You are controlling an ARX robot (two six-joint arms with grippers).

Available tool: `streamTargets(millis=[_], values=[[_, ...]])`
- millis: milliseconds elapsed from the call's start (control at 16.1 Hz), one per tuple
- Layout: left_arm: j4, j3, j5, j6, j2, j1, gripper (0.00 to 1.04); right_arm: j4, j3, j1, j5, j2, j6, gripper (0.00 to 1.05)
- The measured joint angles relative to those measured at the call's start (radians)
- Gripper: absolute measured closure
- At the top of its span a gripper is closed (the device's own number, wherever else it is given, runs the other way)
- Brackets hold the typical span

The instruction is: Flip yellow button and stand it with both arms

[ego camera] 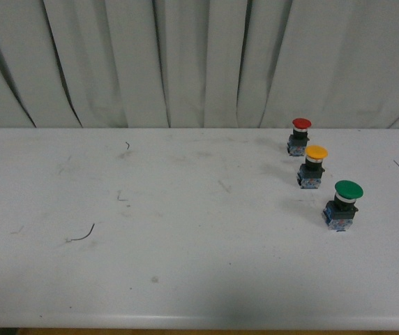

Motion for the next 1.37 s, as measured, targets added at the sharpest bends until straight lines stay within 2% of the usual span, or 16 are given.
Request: streamTargets(millis=[62, 498, 561, 748, 810, 935, 997, 1121, 1371], values=[[0.000, 0.000, -0.001, 0.000, 0.000, 0.000, 0.07, -0.143, 0.000, 0.000, -0.002, -0.121, 0.000, 1.03], [0.000, 0.000, 0.000, 0.000, 0.000, 0.000, 0.07, -0.137, 0.000, 0.000, -0.003, -0.143, 0.000, 1.03], [0.000, 0.000, 0.000, 0.000, 0.000, 0.000, 0.07, -0.138, 0.000, 0.000, -0.003, -0.143, 0.000, 0.97], [0.000, 0.000, 0.000, 0.000, 0.000, 0.000, 0.07, -0.137, 0.000, 0.000, -0.003, -0.143, 0.000, 0.67], [0.000, 0.000, 0.000, 0.000, 0.000, 0.000, 0.07, -0.137, 0.000, 0.000, -0.003, -0.143, 0.000, 0.54], [0.000, 0.000, 0.000, 0.000, 0.000, 0.000, 0.07, -0.137, 0.000, 0.000, -0.003, -0.143, 0.000, 0.37], [0.000, 0.000, 0.000, 0.000, 0.000, 0.000, 0.07, -0.138, 0.000, 0.000, -0.003, -0.143, 0.000, 0.20], [0.000, 0.000, 0.000, 0.000, 0.000, 0.000, 0.07, -0.138, 0.000, 0.000, -0.003, -0.143, 0.000, 0.05], [0.000, 0.000, 0.000, 0.000, 0.000, 0.000, 0.07, -0.138, 0.000, 0.000, -0.003, -0.143, 0.000, 0.06]])
